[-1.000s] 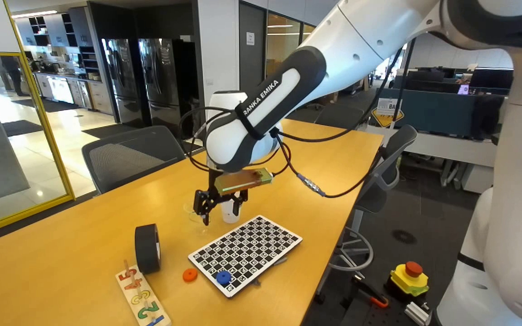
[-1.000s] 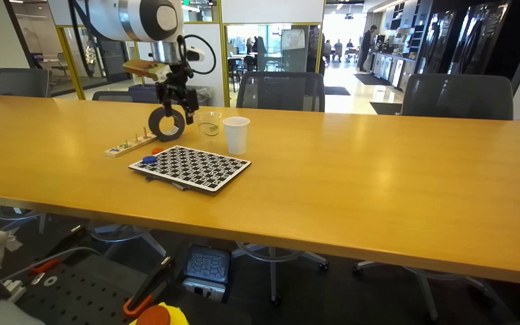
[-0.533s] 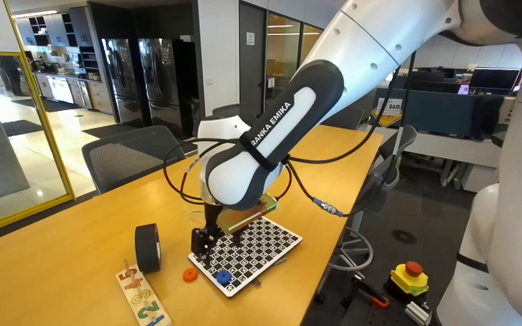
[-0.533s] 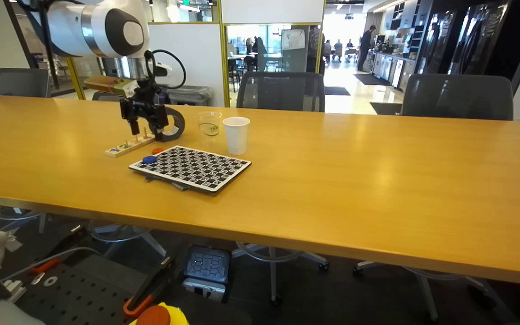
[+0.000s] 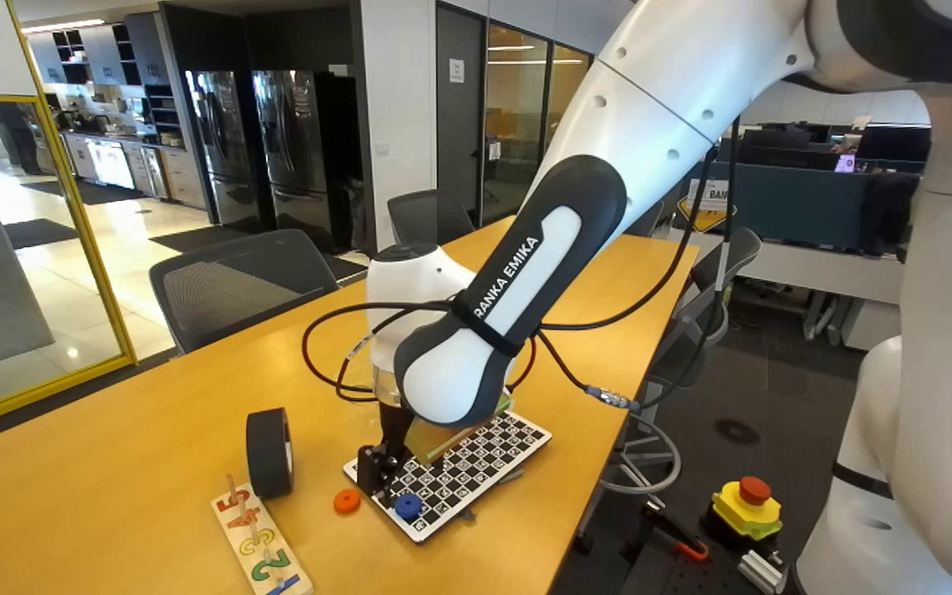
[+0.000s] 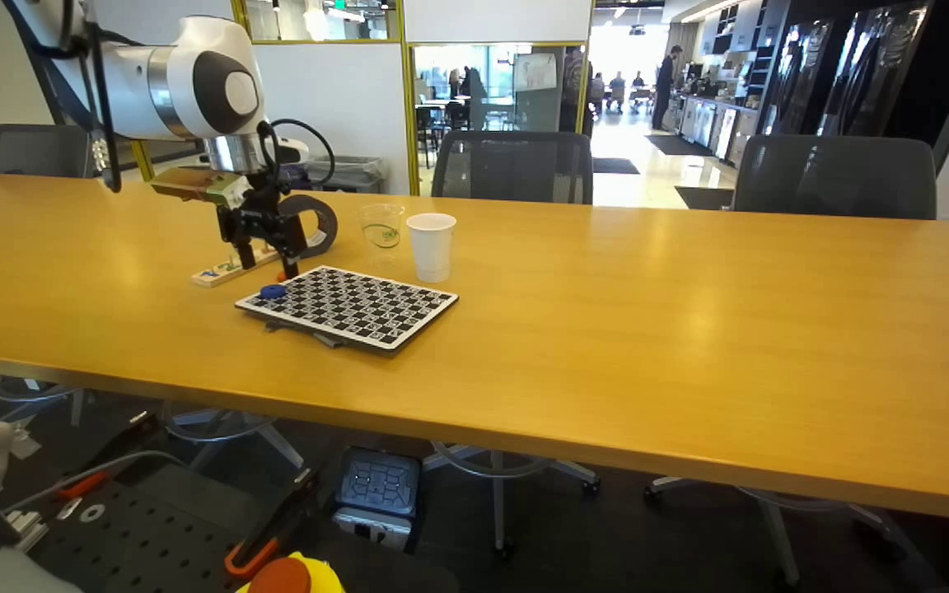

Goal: Put two rings in the clear cup and the rest in the white cup

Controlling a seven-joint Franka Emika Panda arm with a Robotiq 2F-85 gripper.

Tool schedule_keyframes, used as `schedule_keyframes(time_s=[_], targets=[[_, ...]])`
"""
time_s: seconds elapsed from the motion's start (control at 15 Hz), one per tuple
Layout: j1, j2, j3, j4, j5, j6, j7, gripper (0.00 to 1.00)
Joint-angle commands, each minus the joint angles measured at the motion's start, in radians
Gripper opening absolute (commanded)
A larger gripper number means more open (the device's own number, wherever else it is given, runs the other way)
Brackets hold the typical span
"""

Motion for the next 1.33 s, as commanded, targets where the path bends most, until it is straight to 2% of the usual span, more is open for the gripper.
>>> schedule_keyframes(time_s=[0.0, 0.27, 0.8, 1.27], targets=[[0.027, 0.042, -0.038, 0.016, -0.071, 0.041, 0.075, 1.0], [0.048, 0.088, -0.068, 0.035, -0.111, 0.053, 0.119, 1.0], [0.089, 0.126, -0.083, 0.059, -0.095, 0.07, 0.126, 1.0], [0.077, 0.107, -0.072, 0.051, -0.049, 0.075, 0.102, 1.0]])
